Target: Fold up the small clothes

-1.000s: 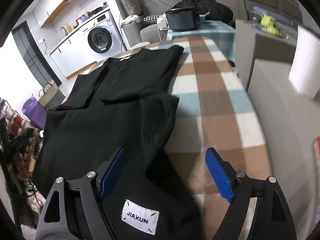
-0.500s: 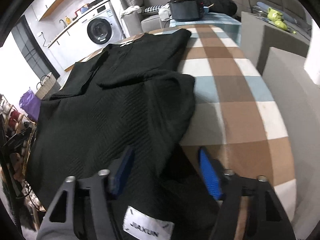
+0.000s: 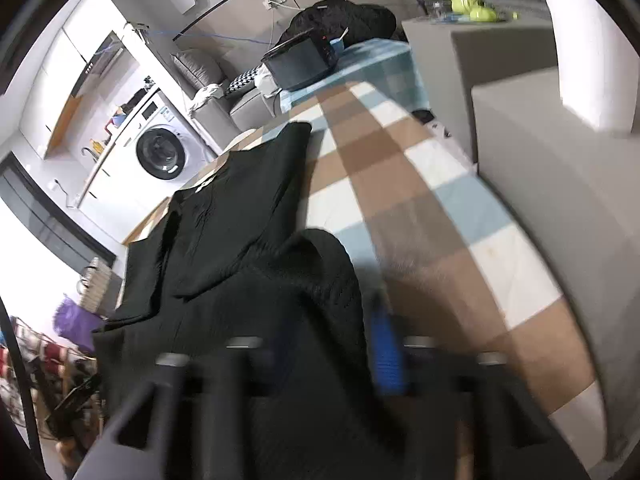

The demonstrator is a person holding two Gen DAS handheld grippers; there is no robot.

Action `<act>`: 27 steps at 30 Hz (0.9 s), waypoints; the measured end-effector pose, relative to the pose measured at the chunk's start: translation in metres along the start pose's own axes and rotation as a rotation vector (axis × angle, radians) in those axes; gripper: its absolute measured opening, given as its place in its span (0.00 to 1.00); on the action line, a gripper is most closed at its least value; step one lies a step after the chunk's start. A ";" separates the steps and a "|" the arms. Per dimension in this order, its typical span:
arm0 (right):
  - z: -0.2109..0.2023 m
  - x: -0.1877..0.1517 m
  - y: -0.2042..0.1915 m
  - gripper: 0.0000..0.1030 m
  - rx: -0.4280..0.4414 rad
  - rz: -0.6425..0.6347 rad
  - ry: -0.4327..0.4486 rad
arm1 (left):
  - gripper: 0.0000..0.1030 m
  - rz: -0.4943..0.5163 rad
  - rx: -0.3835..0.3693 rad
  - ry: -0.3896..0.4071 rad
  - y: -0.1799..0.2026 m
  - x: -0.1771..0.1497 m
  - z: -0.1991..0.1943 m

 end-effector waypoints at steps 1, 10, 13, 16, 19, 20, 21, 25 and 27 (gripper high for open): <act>-0.001 -0.004 -0.001 0.55 0.015 0.013 -0.005 | 0.87 -0.004 0.000 -0.008 0.000 -0.001 0.002; -0.008 -0.034 -0.001 0.52 -0.036 -0.076 -0.013 | 0.47 0.022 0.037 -0.033 0.001 -0.006 0.022; -0.007 -0.035 -0.009 0.17 -0.031 -0.145 -0.002 | 0.05 0.038 0.016 -0.030 0.005 -0.007 0.022; -0.016 -0.034 -0.027 0.05 0.058 -0.173 0.034 | 0.04 0.022 -0.011 0.048 0.007 -0.002 0.007; -0.040 -0.025 -0.038 0.05 0.150 -0.151 0.125 | 0.04 0.023 -0.050 0.134 0.013 0.006 -0.020; -0.048 -0.021 -0.041 0.05 0.189 -0.131 0.161 | 0.04 0.030 -0.059 0.161 0.015 0.007 -0.028; -0.062 -0.016 -0.043 0.04 0.243 -0.104 0.216 | 0.04 0.040 -0.066 0.191 0.019 0.010 -0.039; -0.093 -0.009 -0.036 0.04 0.265 -0.076 0.342 | 0.04 0.023 -0.105 0.249 0.022 0.013 -0.062; -0.104 -0.009 -0.027 0.04 0.260 -0.031 0.367 | 0.04 0.024 -0.115 0.272 0.022 0.013 -0.076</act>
Point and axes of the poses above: each gripper's, at about its wrist camera, not at the fingertips, and z roughly the way its jaws point, y to its right, x to its top, the point moved 8 cm from there along z, roughly the way its jaws point, and after that the axes turned 12 degrees about y, right-handed, at the moved point
